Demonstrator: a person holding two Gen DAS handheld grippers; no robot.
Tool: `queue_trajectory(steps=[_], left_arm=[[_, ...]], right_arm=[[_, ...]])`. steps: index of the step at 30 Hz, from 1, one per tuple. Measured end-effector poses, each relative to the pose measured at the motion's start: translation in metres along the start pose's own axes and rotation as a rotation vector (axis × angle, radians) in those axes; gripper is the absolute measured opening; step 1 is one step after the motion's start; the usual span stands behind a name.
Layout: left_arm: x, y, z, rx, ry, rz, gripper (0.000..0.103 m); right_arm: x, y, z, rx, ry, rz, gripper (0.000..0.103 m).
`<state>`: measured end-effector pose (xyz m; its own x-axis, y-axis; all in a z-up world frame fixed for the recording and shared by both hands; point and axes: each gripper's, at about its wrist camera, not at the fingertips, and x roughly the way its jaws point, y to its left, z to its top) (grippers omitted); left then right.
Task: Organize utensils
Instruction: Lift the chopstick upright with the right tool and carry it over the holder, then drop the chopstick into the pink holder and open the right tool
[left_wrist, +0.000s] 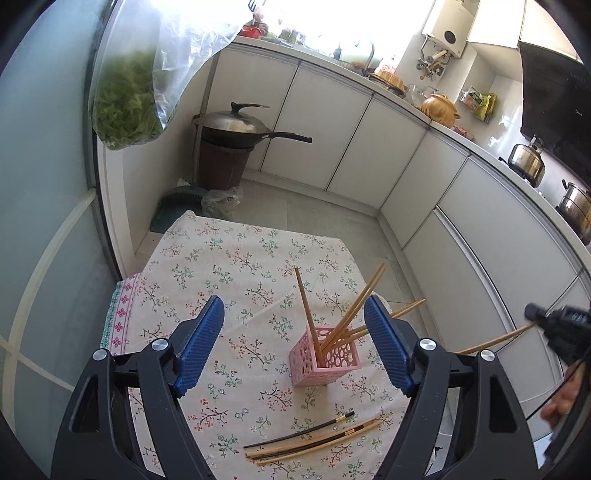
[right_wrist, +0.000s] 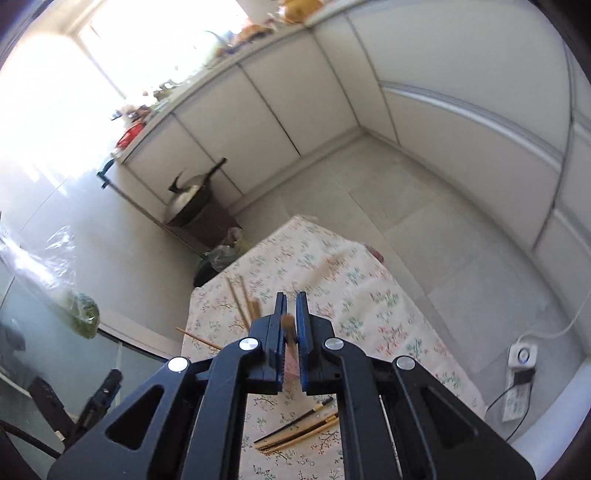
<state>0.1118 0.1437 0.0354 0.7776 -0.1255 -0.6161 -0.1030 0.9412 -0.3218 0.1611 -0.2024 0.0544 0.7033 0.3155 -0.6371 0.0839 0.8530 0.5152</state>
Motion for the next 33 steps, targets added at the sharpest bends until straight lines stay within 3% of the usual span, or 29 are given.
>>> queue_trajectory(steps=[5,9,19,22,25,33], left_arm=[[-0.005,0.006,0.004,-0.025,-0.008,-0.016,0.075],[-0.011,0.011,0.008,-0.040,-0.023,-0.026,0.075],[-0.011,0.032,0.015,-0.087,-0.011,-0.023,0.076],[-0.009,0.034,0.015,-0.095,-0.003,-0.024,0.076],[-0.006,0.031,0.014,-0.083,0.003,-0.029,0.078],[0.002,0.006,0.003,-0.017,0.023,-0.024,0.080]], right_arm=[[-0.002,0.052,0.004,-0.107,0.007,-0.019,0.005],[0.024,0.080,-0.004,-0.152,0.040,-0.024,0.005],[0.122,0.089,-0.021,-0.185,0.091,-0.118,0.006],[0.139,0.082,-0.023,-0.166,0.109,-0.112,0.010],[0.133,0.084,-0.028,-0.163,0.092,-0.085,0.016],[0.089,0.106,-0.047,-0.287,0.018,-0.083,0.021]])
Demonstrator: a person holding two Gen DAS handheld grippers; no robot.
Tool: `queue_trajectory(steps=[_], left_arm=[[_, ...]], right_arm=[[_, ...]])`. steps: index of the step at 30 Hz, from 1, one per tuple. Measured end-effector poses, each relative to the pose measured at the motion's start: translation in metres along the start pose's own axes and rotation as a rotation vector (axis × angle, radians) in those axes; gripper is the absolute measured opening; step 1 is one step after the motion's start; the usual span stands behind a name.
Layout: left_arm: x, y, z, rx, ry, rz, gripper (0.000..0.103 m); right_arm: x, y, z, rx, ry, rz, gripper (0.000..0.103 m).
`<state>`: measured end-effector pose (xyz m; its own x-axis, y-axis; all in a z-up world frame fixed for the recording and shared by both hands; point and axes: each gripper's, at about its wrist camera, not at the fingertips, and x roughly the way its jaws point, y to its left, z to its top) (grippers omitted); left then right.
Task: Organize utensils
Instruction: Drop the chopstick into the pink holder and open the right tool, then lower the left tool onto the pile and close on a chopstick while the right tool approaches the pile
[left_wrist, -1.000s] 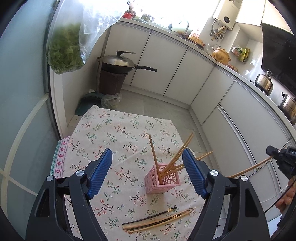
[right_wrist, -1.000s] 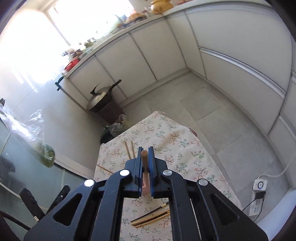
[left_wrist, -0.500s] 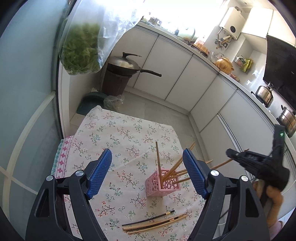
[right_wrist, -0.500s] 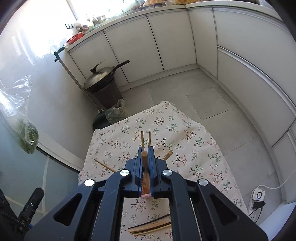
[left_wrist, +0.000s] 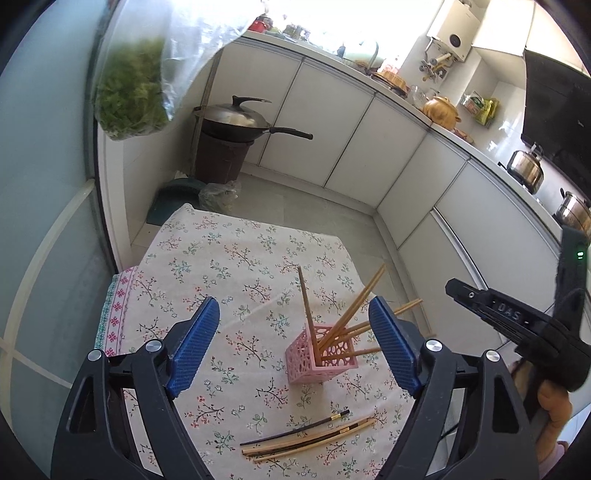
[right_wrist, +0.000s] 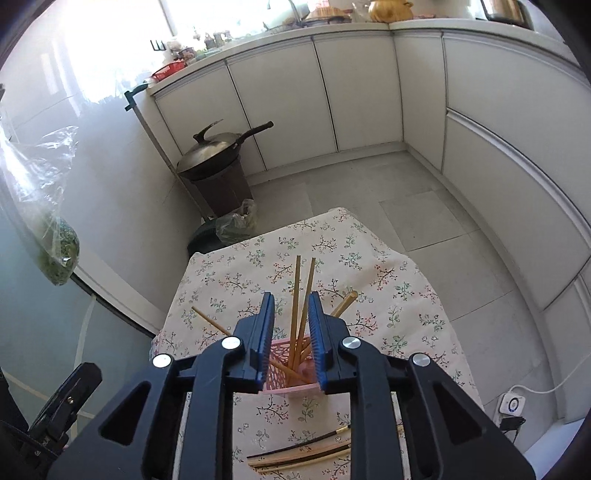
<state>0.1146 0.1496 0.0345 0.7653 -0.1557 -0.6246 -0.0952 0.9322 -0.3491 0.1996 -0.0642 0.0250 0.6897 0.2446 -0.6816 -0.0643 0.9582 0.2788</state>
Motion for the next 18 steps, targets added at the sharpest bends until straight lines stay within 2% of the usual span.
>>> queue_trajectory(steps=[3,9,11,15,17,18], left_arm=[[0.004,-0.006,-0.005,0.022,0.007,0.012,0.082],[0.004,-0.016,-0.015,0.062,0.014,0.028,0.087],[0.005,-0.020,-0.019,0.079,0.023,0.034,0.088],[0.010,-0.029,-0.028,0.130,0.056,0.060,0.089],[0.013,-0.032,-0.034,0.148,0.069,0.067,0.090],[0.015,-0.033,-0.037,0.160,0.077,0.070,0.090]], right_arm=[[-0.014,0.006,-0.012,-0.051,-0.029,-0.021,0.025],[-0.028,0.003,-0.038,-0.103,-0.064,-0.056,0.039],[-0.029,0.002,-0.042,-0.100,-0.068,-0.059,0.052],[-0.030,-0.013,-0.058,-0.063,-0.067,-0.059,0.057],[-0.030,-0.021,-0.066,-0.039,-0.059,-0.058,0.067],[-0.031,-0.026,-0.071,-0.024,-0.058,-0.055,0.068]])
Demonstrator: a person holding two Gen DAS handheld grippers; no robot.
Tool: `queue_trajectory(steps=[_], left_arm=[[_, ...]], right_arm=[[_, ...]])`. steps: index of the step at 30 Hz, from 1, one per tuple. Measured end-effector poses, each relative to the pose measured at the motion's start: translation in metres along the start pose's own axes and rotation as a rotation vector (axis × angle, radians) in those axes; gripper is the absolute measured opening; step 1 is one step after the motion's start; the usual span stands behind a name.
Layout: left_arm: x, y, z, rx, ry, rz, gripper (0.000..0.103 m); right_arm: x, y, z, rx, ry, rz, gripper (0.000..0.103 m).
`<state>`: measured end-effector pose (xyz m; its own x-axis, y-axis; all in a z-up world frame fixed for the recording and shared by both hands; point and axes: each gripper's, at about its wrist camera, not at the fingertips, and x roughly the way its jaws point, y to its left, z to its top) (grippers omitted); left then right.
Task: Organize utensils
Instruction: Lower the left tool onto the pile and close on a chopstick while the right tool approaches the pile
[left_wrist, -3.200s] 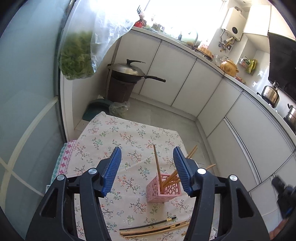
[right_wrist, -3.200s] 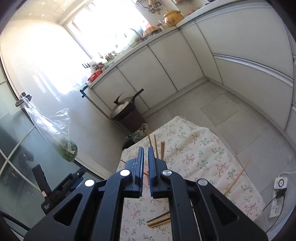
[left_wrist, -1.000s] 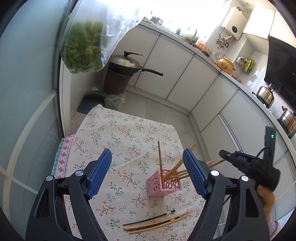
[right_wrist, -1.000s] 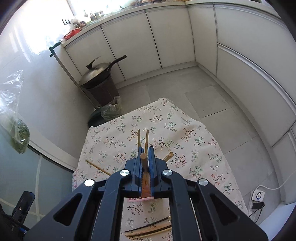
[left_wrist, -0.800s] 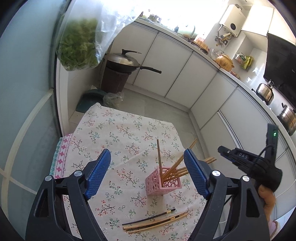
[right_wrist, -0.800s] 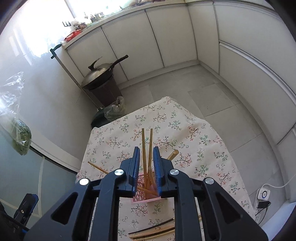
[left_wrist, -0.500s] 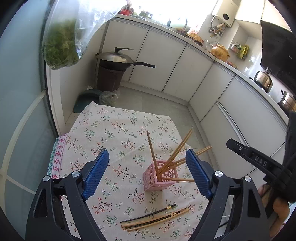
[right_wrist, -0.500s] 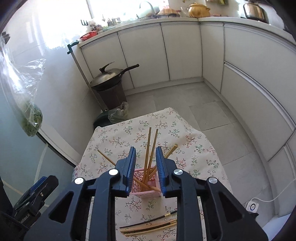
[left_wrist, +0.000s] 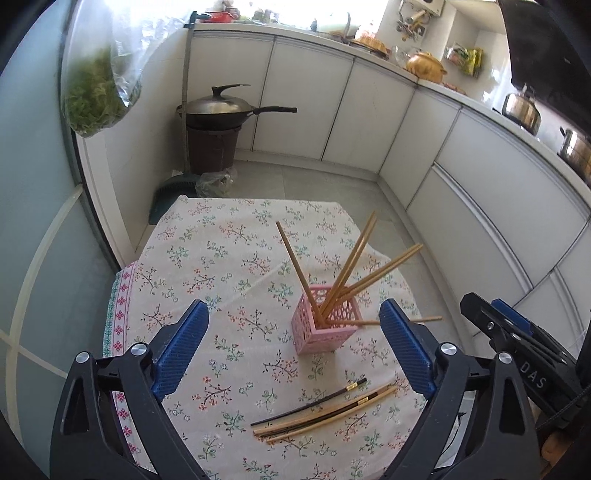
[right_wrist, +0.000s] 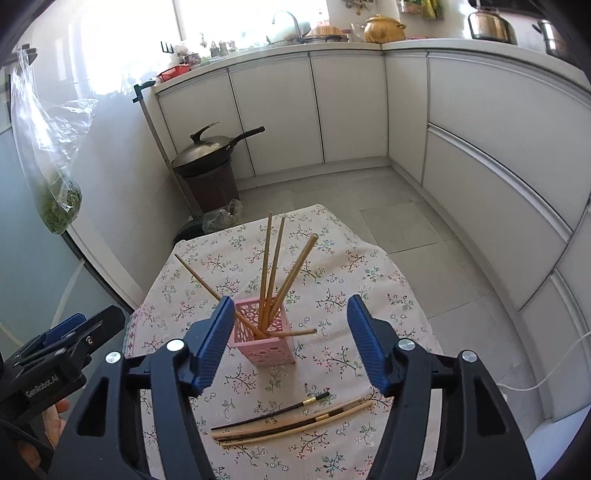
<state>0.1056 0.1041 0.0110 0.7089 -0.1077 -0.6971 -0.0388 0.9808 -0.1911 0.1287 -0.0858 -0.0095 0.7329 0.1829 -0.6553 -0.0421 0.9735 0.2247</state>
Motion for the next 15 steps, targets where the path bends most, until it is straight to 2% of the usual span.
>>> queue_trajectory(steps=[5,9,15], left_arm=[[0.008,-0.011,-0.012,0.046,0.035,0.006,0.093],[0.017,-0.021,-0.025,0.085,0.079,0.001,0.096],[0.042,-0.038,-0.049,0.197,0.172,0.047,0.096]], right_arm=[[-0.004,-0.017,-0.023,0.043,-0.001,-0.007,0.083],[-0.006,-0.031,-0.036,0.067,0.004,-0.026,0.089],[-0.012,-0.058,-0.059,0.102,0.024,-0.084,0.095]])
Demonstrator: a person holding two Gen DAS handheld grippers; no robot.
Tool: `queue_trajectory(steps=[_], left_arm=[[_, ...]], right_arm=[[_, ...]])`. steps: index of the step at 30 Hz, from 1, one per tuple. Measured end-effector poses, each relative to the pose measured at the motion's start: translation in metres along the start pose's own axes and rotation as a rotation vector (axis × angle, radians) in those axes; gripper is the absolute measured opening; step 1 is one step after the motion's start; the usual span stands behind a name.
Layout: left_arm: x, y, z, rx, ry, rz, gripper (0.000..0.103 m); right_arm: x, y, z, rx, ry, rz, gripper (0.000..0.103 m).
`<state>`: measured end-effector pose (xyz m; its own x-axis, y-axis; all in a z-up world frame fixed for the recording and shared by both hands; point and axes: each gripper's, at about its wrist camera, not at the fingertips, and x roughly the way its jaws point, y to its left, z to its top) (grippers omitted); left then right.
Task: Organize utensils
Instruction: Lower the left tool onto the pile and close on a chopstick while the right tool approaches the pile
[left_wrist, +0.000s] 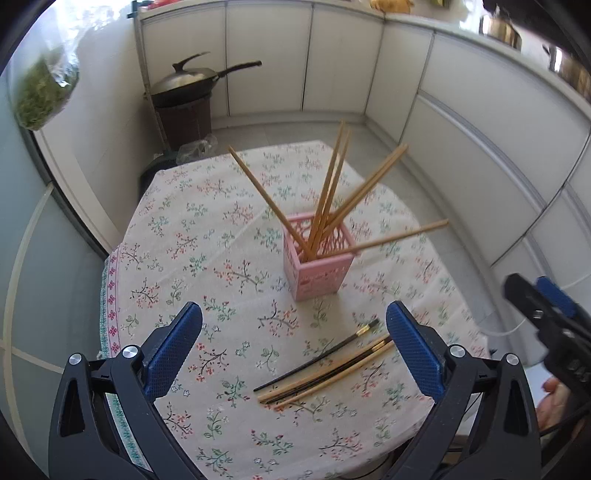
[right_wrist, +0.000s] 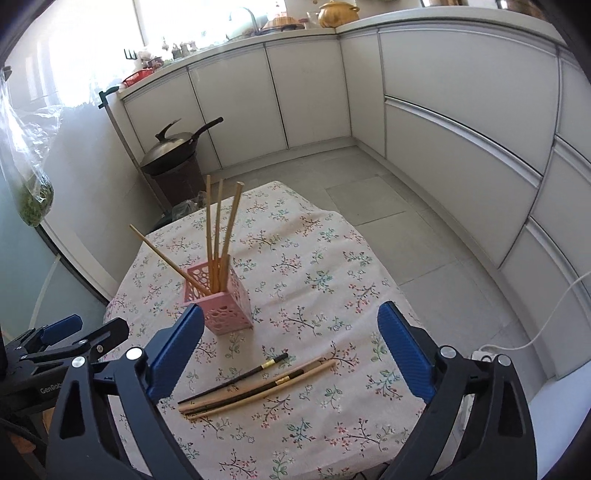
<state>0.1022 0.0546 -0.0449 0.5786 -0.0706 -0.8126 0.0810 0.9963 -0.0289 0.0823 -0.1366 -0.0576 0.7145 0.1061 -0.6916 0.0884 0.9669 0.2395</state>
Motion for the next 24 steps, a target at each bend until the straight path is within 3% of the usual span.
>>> queue_trajectory(steps=[7,13,15,17,20,24], left_arm=[[0.048,-0.033,-0.025,0.185,0.167,0.015,0.096],[0.079,-0.077,-0.052,0.351,0.275,-0.067,0.096],[0.090,-0.094,-0.058,0.398,0.293,-0.091,0.096],[0.100,-0.111,-0.062,0.442,0.295,-0.103,0.095],[0.111,-0.138,-0.063,0.517,0.259,-0.083,0.093],[0.126,-0.164,-0.056,0.588,0.201,-0.027,0.079]], right_arm=[[-0.008,-0.056,-0.041,0.091,0.045,-0.085,0.096],[-0.007,-0.102,-0.087,0.213,0.145,-0.127,0.096],[-0.002,-0.113,-0.096,0.268,0.202,-0.104,0.096],[0.000,-0.124,-0.100,0.336,0.241,-0.075,0.096],[-0.007,-0.134,-0.102,0.384,0.211,-0.063,0.096],[-0.008,-0.149,-0.107,0.428,0.225,-0.051,0.096]])
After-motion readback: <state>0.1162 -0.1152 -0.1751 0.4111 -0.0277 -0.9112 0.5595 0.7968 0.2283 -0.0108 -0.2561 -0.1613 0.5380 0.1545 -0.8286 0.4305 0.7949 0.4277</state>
